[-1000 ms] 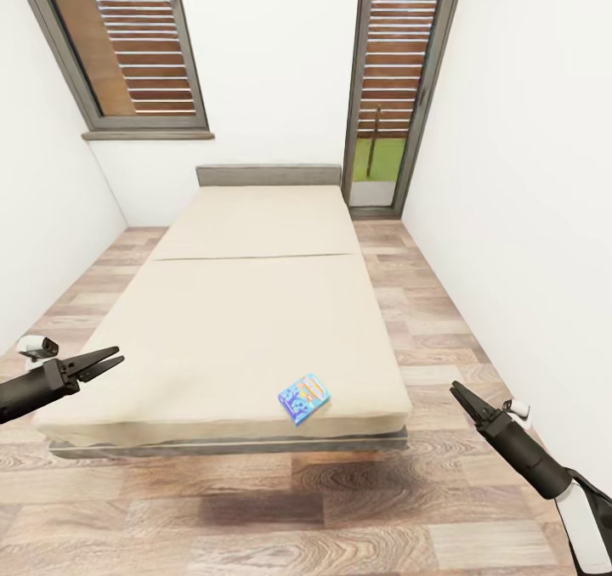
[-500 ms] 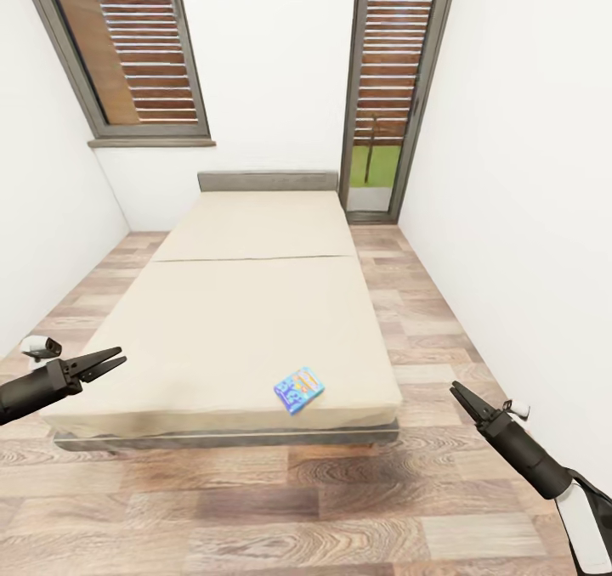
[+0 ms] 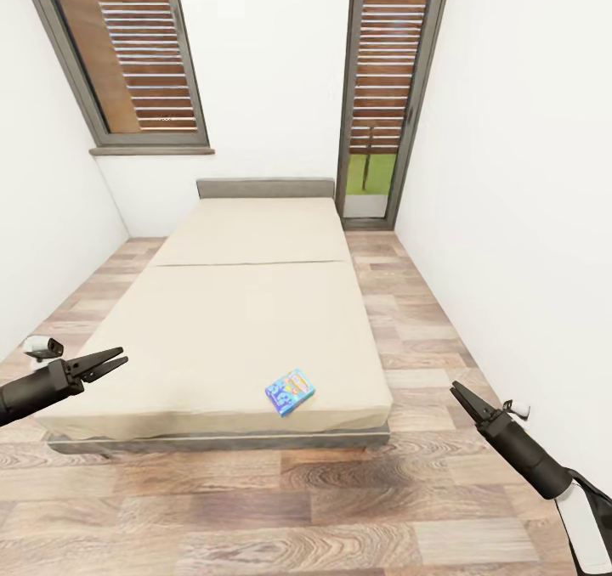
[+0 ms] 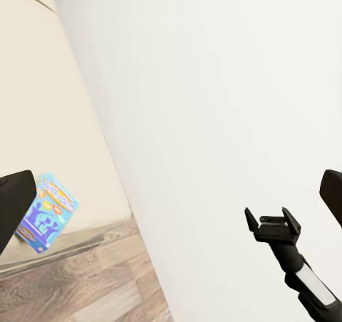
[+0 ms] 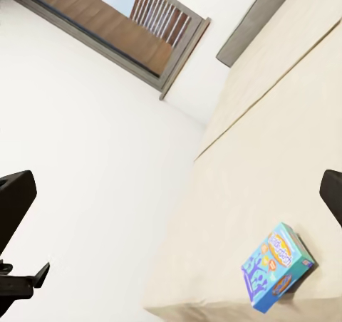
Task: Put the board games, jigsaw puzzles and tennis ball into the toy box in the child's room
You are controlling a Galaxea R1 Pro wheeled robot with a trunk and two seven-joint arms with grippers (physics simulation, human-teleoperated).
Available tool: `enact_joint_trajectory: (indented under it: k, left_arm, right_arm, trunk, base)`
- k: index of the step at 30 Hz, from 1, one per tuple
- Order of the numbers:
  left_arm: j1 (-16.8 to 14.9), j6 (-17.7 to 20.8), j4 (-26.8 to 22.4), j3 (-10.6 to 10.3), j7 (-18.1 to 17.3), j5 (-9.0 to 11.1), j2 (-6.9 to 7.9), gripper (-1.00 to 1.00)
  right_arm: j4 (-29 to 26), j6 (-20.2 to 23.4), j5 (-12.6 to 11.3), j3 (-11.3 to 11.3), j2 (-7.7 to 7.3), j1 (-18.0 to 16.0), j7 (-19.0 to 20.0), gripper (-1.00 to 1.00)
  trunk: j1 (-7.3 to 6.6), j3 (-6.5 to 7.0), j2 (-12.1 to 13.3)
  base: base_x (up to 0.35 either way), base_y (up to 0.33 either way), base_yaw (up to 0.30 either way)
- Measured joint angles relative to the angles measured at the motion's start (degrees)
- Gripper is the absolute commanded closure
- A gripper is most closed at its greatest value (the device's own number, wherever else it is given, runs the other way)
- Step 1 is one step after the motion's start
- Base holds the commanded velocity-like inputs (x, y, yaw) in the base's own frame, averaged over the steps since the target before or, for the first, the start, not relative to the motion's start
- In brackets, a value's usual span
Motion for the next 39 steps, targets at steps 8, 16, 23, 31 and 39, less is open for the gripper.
enact_joint_trajectory:
  k: [8, 16, 23, 31, 39]
  left_arm:
    - [0.0, 0.0, 0.0, 0.0, 0.0, 0.0, -0.08, -1.0]
    - [0.0, 0.0, 0.0, 0.0, 0.0, 0.0, -0.11, -1.0]
    - [0.0, -0.1, 0.0, 0.0, 0.0, 0.0, -0.11, -1.0]
    - [0.0, -0.1, 0.0, 0.0, 0.1, 0.0, -0.17, -1.0]
    - [0.0, -0.1, 0.0, 0.0, 0.1, 0.0, -0.19, -1.0]
  right_arm:
    - [0.0, -0.1, 0.0, 0.0, 0.0, 0.0, 0.0, -1.0]
    - [0.0, -0.1, 0.0, 0.0, 0.0, 0.0, 0.0, -1.0]
    - [0.0, -0.1, 0.0, 0.0, 0.0, 0.0, 0.0, -1.0]
    - [0.0, -0.1, 0.0, 0.0, 0.0, 0.0, 0.0, -1.0]
    - [0.0, -0.1, 0.0, 0.0, 0.01, 0.0, -0.1, -1.0]
  trunk:
    - [0.0, 0.76, 0.0]
    - [0.0, 1.53, 0.0]
    - [0.0, 2.19, 0.0]
    - [0.0, 2.96, 0.0]
    - [0.0, 3.72, 0.0]
  base:
    - [-0.001, -0.073, 0.0]
    - [0.0, -0.008, 0.0]
    - [0.0, -0.001, 0.0]
    - [0.0, 0.0, 0.0]
    - [0.0, 0.0, 0.0]
